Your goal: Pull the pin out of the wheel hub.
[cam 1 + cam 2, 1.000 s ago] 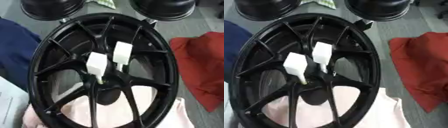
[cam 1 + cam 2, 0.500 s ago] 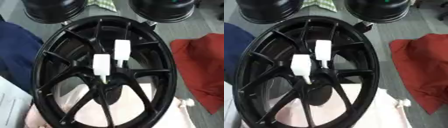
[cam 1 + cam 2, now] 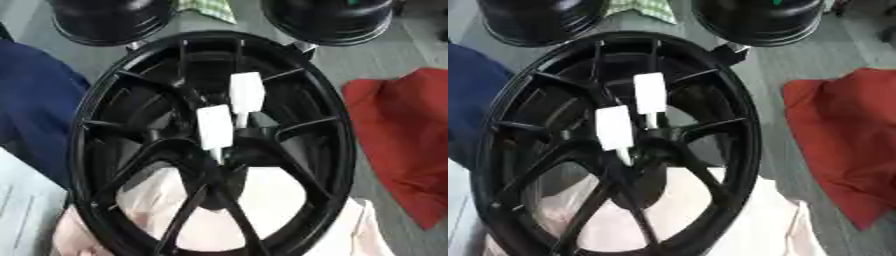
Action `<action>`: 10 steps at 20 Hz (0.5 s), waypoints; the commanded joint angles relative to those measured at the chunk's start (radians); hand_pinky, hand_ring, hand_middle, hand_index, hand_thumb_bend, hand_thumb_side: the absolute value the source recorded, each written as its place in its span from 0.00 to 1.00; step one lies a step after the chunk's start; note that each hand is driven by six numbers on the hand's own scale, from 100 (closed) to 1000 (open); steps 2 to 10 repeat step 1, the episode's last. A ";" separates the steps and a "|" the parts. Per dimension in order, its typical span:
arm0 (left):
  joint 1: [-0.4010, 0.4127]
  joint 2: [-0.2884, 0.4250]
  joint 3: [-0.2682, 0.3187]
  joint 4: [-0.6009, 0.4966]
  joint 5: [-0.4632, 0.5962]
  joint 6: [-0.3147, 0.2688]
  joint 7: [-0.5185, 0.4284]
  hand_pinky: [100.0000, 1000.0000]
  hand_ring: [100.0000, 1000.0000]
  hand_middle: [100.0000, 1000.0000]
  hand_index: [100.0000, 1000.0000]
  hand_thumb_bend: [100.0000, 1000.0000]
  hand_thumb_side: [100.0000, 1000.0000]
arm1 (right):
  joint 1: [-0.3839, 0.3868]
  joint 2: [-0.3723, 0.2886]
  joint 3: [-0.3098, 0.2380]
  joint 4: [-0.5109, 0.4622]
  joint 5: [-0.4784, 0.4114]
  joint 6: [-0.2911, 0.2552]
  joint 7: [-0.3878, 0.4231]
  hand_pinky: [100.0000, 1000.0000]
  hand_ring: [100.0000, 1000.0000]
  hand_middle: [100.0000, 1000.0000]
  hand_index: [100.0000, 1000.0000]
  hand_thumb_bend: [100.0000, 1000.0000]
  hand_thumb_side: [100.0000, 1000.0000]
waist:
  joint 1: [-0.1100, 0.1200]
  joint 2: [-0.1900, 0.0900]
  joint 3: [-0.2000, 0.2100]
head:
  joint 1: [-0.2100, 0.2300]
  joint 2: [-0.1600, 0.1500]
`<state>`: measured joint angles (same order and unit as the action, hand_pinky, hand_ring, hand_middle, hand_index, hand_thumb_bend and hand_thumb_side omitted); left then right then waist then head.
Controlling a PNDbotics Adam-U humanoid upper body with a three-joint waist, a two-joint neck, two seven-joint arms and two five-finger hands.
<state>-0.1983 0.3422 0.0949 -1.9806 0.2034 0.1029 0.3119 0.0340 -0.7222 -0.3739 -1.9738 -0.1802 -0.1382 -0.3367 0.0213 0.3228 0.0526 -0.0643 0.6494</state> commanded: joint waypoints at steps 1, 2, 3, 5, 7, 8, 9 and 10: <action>-0.013 0.014 -0.003 -0.019 0.008 -0.001 -0.008 0.60 0.63 0.52 0.73 0.43 0.39 | -0.029 -0.006 0.039 -0.026 -0.043 0.027 0.005 0.70 0.67 0.64 0.69 0.00 0.51 | -0.002 -0.027 0.004 | -0.003 -0.001; -0.013 0.014 -0.003 -0.019 0.008 -0.001 -0.008 0.60 0.63 0.52 0.73 0.43 0.39 | -0.029 -0.006 0.039 -0.026 -0.043 0.027 0.005 0.70 0.67 0.64 0.69 0.00 0.51 | -0.002 -0.027 0.004 | -0.003 -0.001; -0.013 0.014 -0.003 -0.019 0.008 -0.001 -0.008 0.60 0.63 0.52 0.73 0.43 0.39 | -0.029 -0.006 0.039 -0.026 -0.043 0.027 0.005 0.70 0.67 0.64 0.69 0.00 0.51 | -0.002 -0.027 0.004 | -0.003 -0.001; -0.013 0.014 -0.003 -0.019 0.008 -0.001 -0.008 0.60 0.63 0.52 0.73 0.43 0.39 | -0.029 -0.006 0.039 -0.026 -0.043 0.027 0.005 0.70 0.67 0.64 0.69 0.00 0.51 | -0.002 -0.027 0.004 | -0.003 -0.001; -0.013 0.014 -0.003 -0.019 0.008 -0.001 -0.008 0.60 0.63 0.52 0.73 0.43 0.39 | -0.029 -0.006 0.039 -0.026 -0.043 0.027 0.005 0.70 0.67 0.64 0.69 0.00 0.51 | -0.002 -0.027 0.004 | -0.003 -0.001; -0.013 0.014 -0.003 -0.019 0.008 -0.001 -0.008 0.60 0.63 0.52 0.73 0.43 0.39 | -0.029 -0.006 0.039 -0.026 -0.043 0.027 0.005 0.70 0.67 0.64 0.69 0.00 0.51 | -0.002 -0.027 0.004 | -0.003 -0.001; -0.013 0.014 -0.003 -0.019 0.008 -0.001 -0.008 0.60 0.63 0.52 0.73 0.43 0.39 | -0.029 -0.006 0.039 -0.026 -0.043 0.027 0.005 0.70 0.67 0.64 0.69 0.00 0.51 | -0.002 -0.027 0.004 | -0.003 -0.001; -0.013 0.014 -0.003 -0.019 0.008 -0.001 -0.008 0.60 0.63 0.52 0.73 0.43 0.39 | -0.029 -0.006 0.039 -0.026 -0.043 0.027 0.005 0.70 0.67 0.64 0.69 0.00 0.51 | -0.002 -0.027 0.004 | -0.003 -0.001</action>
